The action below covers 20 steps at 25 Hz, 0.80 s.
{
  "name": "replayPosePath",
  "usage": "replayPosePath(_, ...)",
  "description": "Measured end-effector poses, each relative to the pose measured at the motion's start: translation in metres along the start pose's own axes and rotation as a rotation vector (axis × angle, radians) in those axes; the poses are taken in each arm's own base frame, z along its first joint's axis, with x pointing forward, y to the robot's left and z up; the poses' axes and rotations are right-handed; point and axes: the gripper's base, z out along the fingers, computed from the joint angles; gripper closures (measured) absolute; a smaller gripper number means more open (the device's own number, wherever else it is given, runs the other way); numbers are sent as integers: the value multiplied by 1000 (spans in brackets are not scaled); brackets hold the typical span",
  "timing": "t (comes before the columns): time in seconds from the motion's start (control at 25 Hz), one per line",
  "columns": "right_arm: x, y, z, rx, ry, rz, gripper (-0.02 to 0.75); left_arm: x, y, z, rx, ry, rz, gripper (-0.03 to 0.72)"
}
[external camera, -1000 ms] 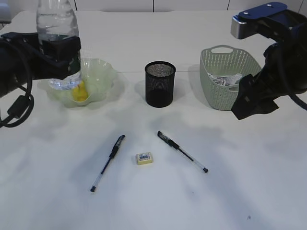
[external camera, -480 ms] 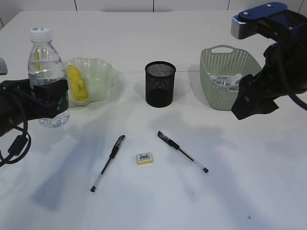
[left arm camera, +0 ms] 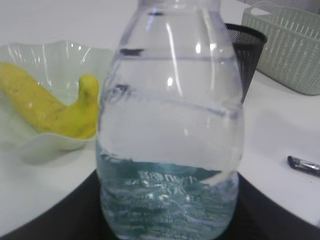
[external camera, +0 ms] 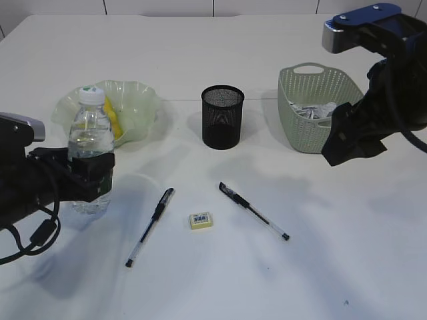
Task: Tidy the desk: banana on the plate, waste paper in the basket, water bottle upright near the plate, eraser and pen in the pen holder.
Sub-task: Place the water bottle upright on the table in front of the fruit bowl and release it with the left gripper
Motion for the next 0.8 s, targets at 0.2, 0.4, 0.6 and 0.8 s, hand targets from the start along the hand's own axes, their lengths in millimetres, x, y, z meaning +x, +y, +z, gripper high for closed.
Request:
replayPosePath(0.2, 0, 0, 0, 0, 0, 1, 150, 15, 3, 9, -3, 48, -12, 296)
replayPosePath(0.4, 0, 0, 0, 0, 2, 1, 150, 19, 6, 21, -3, 49, -13, 296)
replayPosePath(0.6, 0, 0, 0, 0, 2, 1, 150, 21, 9, 34, 3, 20, -14, 296)
replayPosePath(0.8, 0, 0, 0, 0, 2, 1, 150, 27, 11, 40, 10, -11, -22, 296)
